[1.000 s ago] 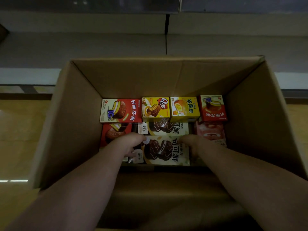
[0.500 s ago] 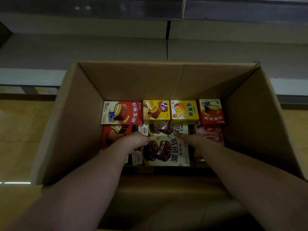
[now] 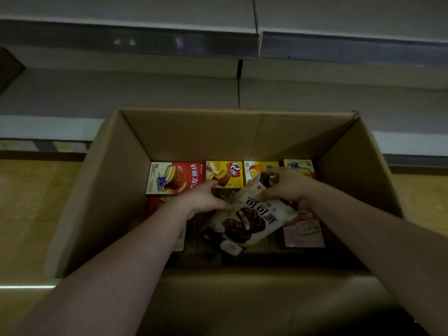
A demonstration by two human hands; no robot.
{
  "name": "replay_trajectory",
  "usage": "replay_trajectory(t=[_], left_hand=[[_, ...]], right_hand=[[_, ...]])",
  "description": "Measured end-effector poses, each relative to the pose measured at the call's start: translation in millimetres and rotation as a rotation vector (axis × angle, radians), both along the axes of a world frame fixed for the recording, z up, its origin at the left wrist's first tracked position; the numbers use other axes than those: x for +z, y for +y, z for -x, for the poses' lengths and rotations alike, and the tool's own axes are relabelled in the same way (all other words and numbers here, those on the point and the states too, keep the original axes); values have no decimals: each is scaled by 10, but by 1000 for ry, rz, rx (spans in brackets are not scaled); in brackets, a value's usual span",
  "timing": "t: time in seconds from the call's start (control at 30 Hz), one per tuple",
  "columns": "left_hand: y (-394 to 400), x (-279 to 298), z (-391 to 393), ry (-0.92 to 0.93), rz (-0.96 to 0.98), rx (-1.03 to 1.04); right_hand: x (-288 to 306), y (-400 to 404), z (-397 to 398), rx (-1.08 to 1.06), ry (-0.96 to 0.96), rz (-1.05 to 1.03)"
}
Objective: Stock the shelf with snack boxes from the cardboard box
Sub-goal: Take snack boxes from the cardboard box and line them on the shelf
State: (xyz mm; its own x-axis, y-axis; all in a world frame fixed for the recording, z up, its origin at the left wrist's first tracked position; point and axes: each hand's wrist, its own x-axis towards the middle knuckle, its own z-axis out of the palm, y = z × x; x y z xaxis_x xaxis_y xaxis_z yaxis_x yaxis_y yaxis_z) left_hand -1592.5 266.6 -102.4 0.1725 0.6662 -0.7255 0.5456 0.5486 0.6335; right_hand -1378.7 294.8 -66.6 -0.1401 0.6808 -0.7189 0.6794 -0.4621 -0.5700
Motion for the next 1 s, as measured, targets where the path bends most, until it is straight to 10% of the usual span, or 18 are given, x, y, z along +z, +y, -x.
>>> replay_trajectory(t=[0.37,0.47,0.6,1.0], left_hand=[[93,150,114,10,-268,-36],[124,233,353,62,-297,-28],[133,313,647,119,-330,62],[23,176,687,120,-275,118]], right_hand=[[280,248,-3,-222,496,-29],[47,223,35,-660,598,66],[-292,153,106,-1122,448,298],[-984,130,379,-1223,495,373]])
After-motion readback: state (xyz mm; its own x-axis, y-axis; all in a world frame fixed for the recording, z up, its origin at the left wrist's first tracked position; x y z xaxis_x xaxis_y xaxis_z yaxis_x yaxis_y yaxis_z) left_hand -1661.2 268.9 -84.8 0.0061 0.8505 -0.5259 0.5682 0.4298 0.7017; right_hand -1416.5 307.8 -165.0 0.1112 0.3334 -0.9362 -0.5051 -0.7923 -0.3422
